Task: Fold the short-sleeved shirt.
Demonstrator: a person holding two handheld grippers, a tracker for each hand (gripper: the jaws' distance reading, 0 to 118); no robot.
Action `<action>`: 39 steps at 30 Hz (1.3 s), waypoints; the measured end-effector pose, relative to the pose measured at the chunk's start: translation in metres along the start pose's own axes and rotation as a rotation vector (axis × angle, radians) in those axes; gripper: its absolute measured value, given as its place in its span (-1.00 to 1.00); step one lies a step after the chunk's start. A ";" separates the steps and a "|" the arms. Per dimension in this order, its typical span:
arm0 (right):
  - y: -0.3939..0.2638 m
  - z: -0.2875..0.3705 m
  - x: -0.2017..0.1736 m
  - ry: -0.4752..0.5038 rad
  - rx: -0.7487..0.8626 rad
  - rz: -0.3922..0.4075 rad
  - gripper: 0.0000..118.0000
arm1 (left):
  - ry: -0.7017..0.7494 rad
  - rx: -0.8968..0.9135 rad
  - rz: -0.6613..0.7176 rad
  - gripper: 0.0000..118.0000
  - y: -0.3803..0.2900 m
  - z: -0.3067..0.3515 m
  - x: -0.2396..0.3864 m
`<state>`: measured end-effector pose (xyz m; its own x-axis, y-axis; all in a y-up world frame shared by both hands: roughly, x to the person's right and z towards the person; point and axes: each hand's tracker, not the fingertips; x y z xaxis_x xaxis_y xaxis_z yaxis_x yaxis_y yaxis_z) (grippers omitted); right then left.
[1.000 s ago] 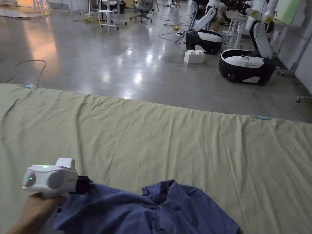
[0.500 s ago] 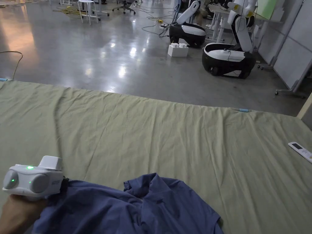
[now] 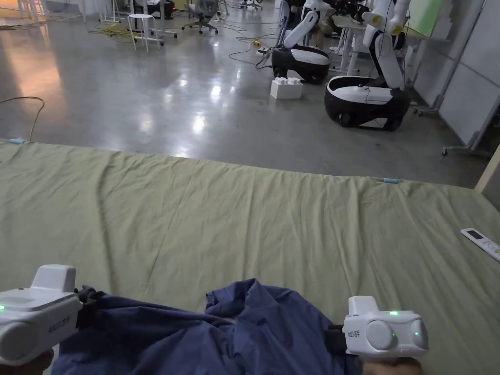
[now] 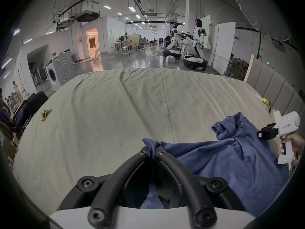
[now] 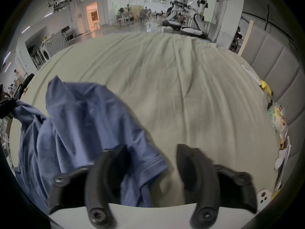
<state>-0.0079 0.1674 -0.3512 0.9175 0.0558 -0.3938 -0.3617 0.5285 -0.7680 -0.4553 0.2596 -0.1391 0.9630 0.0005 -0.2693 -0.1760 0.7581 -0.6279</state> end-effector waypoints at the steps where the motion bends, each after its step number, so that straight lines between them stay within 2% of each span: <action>1: -0.001 -0.004 -0.003 0.012 -0.009 0.016 -0.22 | -0.001 -0.005 0.007 -0.92 -0.003 0.002 -0.001; 2: -0.002 -0.009 -0.004 0.022 -0.022 0.027 -0.24 | -0.001 -0.010 0.012 -0.92 -0.006 0.002 -0.003; 3: -0.001 0.000 -0.010 -0.023 0.030 0.058 -0.33 | 0.000 -0.013 0.019 -0.92 -0.008 0.003 -0.004; 6: -0.001 0.015 -0.025 -0.001 0.026 0.107 -0.85 | 0.001 -0.017 0.032 -0.92 -0.014 0.003 -0.009; 7: 0.000 0.017 -0.027 0.000 0.024 0.110 -0.87 | 0.001 -0.017 0.033 -0.92 -0.014 0.004 -0.010; 9: 0.001 0.022 -0.029 -0.008 0.026 0.108 -0.90 | 0.000 -0.014 0.034 -0.92 -0.014 0.008 -0.013; 13: 0.006 0.047 -0.022 -0.049 0.163 0.085 -0.92 | 0.001 0.008 0.044 -0.92 -0.008 0.023 -0.016; 21: 0.028 0.152 -0.001 -0.082 0.373 0.021 -0.92 | 0.016 0.112 0.095 -0.92 0.025 0.083 -0.039; 31: 0.034 0.295 0.009 -0.115 0.607 0.027 -0.92 | 0.047 0.287 0.138 -0.92 0.075 0.193 -0.069; 35: 0.046 0.327 0.023 -0.108 0.684 0.005 -0.92 | 0.063 0.356 0.135 -0.92 0.103 0.235 -0.077; 39: 0.054 0.374 0.021 -0.135 0.786 0.021 -0.92 | 0.059 0.413 0.138 -0.92 0.130 0.266 -0.080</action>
<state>0.0542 0.5141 -0.2116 0.9421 0.1475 -0.3011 -0.2025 0.9661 -0.1603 -0.5012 0.5317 -0.0044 0.9210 0.0916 -0.3788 -0.1939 0.9508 -0.2418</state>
